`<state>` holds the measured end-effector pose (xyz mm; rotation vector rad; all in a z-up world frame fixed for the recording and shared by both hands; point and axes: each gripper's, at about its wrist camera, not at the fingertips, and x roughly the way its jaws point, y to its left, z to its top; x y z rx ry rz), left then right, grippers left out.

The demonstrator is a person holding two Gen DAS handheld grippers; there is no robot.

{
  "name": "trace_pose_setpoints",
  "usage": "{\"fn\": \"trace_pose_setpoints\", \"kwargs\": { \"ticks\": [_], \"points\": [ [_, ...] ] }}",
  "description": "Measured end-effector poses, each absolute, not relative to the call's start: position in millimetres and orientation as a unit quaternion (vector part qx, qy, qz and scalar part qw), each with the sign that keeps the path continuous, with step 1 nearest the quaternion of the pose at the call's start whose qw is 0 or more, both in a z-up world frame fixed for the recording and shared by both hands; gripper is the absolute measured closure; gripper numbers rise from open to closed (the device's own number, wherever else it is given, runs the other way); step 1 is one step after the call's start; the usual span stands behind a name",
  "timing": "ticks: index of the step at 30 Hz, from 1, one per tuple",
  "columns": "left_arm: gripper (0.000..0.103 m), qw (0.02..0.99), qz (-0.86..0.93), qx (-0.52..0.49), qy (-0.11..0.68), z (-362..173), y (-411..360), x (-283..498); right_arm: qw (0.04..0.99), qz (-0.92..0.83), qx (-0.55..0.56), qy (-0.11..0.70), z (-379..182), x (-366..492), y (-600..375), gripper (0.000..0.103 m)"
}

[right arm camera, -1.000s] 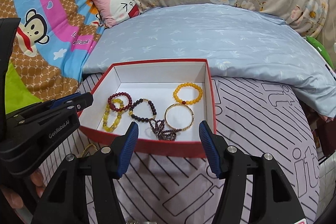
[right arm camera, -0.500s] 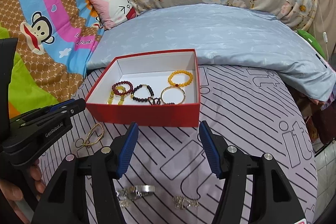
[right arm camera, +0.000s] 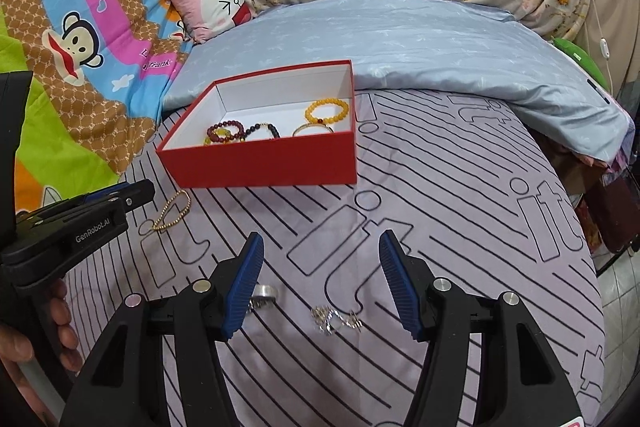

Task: Organize jewelry
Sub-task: 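Withdraw both open tools from the box over the remaining jewelry, then grasp the silver chain with the right tool while the left tool moves toward the silver heart pendant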

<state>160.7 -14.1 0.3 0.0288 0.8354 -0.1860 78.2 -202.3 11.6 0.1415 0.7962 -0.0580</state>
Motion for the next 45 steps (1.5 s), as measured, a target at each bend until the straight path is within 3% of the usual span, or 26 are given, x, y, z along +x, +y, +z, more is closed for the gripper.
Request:
{"fn": "trace_pose_setpoints", "kwargs": {
  "ticks": [29, 32, 39, 45],
  "points": [
    [0.074, 0.883, -0.059, -0.016, 0.465, -60, 30, 141, 0.890, -0.037, 0.070, 0.449, -55, 60, -204, 0.046],
    [0.070, 0.882, -0.058, -0.020, 0.466, -61, 33, 141, 0.891, -0.038, 0.063, 0.449, -56, 65, -200, 0.048],
    [0.069, 0.880, -0.052, -0.032, 0.471, -64, 41, 141, 0.893, -0.042, 0.044, 0.446, -57, 70, -194, 0.065],
    [0.069, 0.882, -0.050, -0.033, 0.468, -62, 43, 144, 0.894, -0.039, 0.046, 0.444, -58, 71, -193, 0.066]
  ]
}}
